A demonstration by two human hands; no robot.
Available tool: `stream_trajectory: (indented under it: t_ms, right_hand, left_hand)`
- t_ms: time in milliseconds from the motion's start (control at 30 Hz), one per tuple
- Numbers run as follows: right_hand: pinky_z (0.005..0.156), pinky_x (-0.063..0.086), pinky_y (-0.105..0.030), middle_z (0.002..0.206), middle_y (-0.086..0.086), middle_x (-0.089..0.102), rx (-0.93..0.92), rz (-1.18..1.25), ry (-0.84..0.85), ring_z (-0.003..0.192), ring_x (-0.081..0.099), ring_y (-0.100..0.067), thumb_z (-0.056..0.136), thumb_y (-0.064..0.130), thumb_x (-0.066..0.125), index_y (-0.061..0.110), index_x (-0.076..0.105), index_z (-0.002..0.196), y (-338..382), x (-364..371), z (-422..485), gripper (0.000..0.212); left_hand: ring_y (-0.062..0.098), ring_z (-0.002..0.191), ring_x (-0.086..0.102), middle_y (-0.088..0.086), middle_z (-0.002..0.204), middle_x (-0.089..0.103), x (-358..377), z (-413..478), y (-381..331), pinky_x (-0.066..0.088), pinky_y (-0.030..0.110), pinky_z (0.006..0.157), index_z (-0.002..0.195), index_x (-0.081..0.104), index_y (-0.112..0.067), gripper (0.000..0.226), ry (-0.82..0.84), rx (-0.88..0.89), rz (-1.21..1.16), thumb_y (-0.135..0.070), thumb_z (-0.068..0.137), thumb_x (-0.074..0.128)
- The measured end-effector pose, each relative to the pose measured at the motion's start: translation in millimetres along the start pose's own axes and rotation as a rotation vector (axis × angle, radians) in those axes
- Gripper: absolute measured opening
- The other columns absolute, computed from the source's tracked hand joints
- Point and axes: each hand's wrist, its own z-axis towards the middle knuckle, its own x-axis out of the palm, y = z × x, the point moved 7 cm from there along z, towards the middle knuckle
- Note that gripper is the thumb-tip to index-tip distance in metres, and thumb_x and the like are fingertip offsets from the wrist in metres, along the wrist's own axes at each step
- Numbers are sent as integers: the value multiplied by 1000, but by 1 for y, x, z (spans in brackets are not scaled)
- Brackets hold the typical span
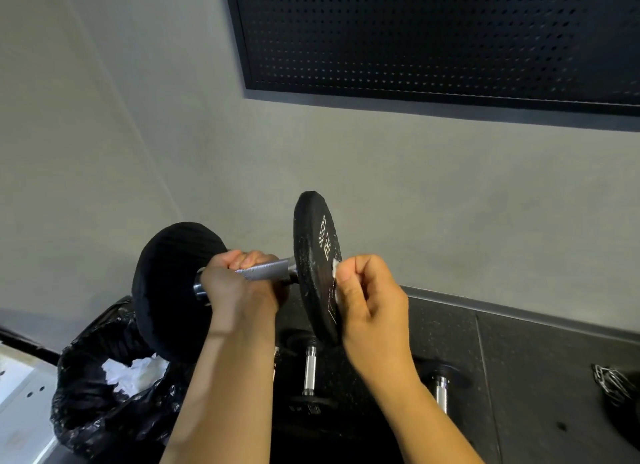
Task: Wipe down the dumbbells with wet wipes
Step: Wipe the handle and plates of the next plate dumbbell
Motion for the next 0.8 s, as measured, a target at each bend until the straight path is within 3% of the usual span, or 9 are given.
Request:
stream_trajectory:
  t_ms: [67, 167, 400, 567, 667, 800]
  right_hand:
    - [51, 37, -25, 60, 11, 45, -64, 5, 7, 54, 39, -6, 97, 14, 50, 22, 52, 75, 16, 5, 11, 24]
    - [55, 39, -26, 62, 11, 48, -100, -62, -21, 56, 41, -5, 96, 16, 50, 24, 50, 76, 21, 4, 37, 22]
    - [57, 40, -20, 67, 6, 50, 77, -193, -11, 58, 42, -5, 96, 8, 47, 18, 49, 76, -31, -6, 55, 23]
    - [52, 39, -15, 63, 6, 48, 193, -106, 0, 52, 41, 1, 97, 11, 48, 12, 51, 76, -49, -12, 20, 22]
    - [55, 40, -23, 62, 5, 47, 211, -1, -40, 57, 42, -7, 96, 5, 48, 6, 51, 76, -45, -8, -2, 19]
    - [54, 39, -27, 55, 6, 47, 178, 116, -57, 52, 43, -7, 97, 10, 48, 8, 51, 76, -23, -2, -27, 22]
  left_hand:
    - [11, 48, 28, -7, 51, 25, -1, -1, 1, 31, 20, 64, 44, 24, -20, 44, 5, -4, 12, -13, 80, 46]
    - [9, 42, 24, -8, 43, 20, -1, -4, 3, 27, 20, 59, 38, 21, -19, 52, 30, -2, 36, -13, 84, 44]
    - [10, 34, 23, -8, 42, 20, 8, -10, 7, 27, 12, 43, 46, 19, -21, 47, 64, -27, -36, -9, 84, 44]
    - [12, 37, 23, -5, 43, 19, 19, -10, 4, 28, 15, 46, 48, 16, -20, 47, 95, -4, -28, -13, 85, 44]
    - [12, 51, 28, -6, 51, 24, 22, -4, -2, 30, 20, 63, 47, 19, -20, 45, 138, 42, -28, -16, 85, 43]
    - [11, 44, 22, -7, 46, 19, 18, 2, -9, 23, 19, 51, 47, 17, -21, 47, 132, 103, 3, -14, 85, 42]
